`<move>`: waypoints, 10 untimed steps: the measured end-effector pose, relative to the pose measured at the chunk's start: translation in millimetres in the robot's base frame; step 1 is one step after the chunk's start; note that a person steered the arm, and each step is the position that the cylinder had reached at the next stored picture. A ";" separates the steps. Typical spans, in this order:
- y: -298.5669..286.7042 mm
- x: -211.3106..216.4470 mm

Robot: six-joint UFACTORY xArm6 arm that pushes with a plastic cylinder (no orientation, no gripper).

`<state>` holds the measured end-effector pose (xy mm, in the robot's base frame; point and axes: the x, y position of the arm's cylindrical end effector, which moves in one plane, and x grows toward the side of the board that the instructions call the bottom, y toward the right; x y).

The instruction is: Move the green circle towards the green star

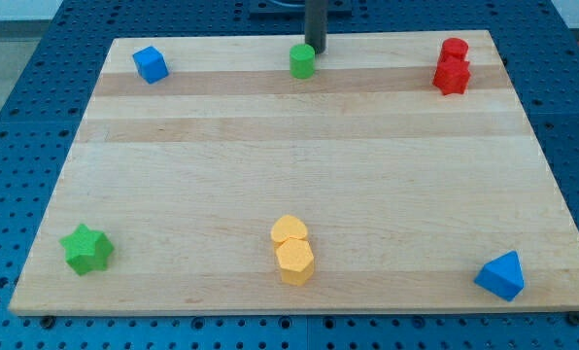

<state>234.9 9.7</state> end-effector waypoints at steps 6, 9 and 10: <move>-87.4 127.4; -57.2 175.0; -61.9 188.7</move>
<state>423.6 -52.2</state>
